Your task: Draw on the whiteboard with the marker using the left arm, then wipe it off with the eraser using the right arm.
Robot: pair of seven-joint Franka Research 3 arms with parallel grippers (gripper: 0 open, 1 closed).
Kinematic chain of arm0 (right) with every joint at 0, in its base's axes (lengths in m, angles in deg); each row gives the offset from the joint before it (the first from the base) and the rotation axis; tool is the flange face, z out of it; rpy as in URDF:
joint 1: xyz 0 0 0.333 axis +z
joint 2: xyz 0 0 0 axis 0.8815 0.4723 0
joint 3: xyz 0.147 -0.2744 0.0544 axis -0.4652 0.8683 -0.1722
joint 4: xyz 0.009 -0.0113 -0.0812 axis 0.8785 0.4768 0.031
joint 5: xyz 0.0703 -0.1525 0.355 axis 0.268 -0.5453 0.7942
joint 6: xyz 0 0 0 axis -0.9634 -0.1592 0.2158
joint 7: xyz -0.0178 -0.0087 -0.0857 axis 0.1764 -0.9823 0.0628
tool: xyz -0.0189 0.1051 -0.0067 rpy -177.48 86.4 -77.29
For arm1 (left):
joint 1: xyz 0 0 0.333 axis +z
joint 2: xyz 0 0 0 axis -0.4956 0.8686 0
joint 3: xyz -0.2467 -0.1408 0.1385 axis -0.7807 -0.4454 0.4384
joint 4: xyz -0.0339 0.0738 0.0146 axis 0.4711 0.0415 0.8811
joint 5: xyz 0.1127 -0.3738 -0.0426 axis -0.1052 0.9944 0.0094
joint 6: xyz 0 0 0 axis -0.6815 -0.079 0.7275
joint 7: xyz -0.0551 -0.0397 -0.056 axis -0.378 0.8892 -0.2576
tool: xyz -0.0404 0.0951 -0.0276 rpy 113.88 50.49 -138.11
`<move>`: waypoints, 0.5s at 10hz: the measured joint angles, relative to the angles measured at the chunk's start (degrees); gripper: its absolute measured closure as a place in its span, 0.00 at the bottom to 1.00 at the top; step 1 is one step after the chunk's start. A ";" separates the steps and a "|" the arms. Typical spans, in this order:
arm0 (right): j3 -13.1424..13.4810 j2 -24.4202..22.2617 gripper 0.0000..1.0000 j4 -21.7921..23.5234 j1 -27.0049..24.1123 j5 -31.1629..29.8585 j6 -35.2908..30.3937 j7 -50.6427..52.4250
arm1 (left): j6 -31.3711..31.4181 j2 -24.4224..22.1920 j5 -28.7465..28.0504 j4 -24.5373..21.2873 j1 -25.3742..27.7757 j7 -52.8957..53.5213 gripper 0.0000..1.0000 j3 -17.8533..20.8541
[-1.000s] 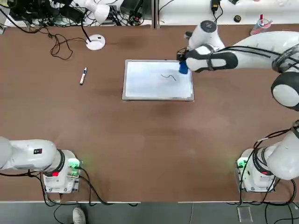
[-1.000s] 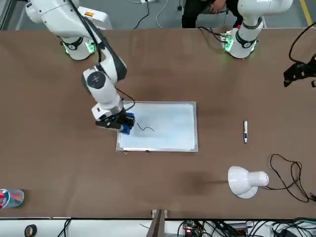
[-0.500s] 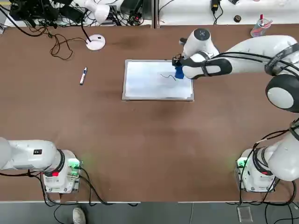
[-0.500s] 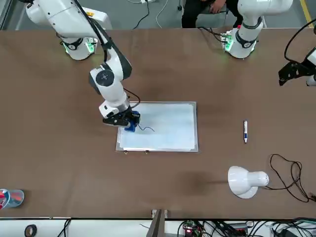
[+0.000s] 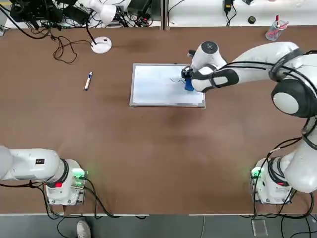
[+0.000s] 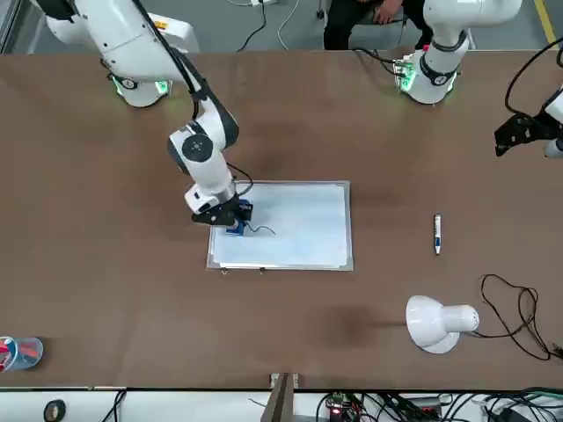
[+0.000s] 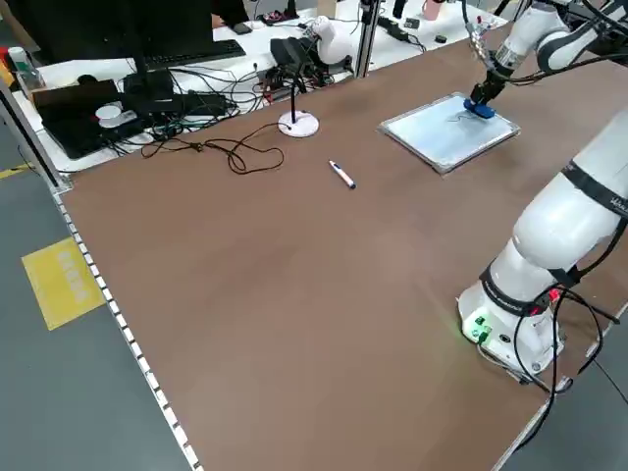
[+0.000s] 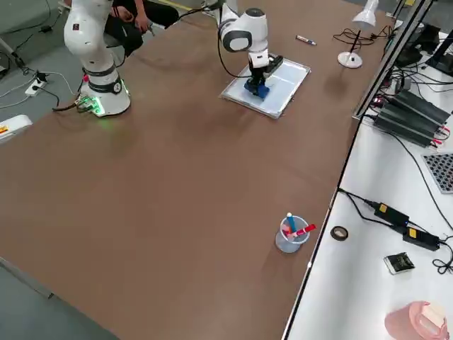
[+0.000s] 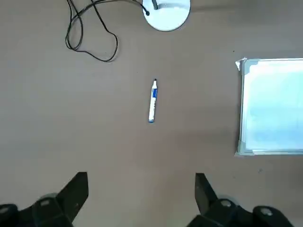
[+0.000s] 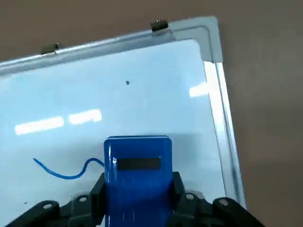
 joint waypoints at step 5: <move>2.04 0.23 0.44 -0.04 3.50 -0.02 -0.04 -0.24 | 0.45 0.36 0.00 -0.01 0.11 0.00 0.00 0.07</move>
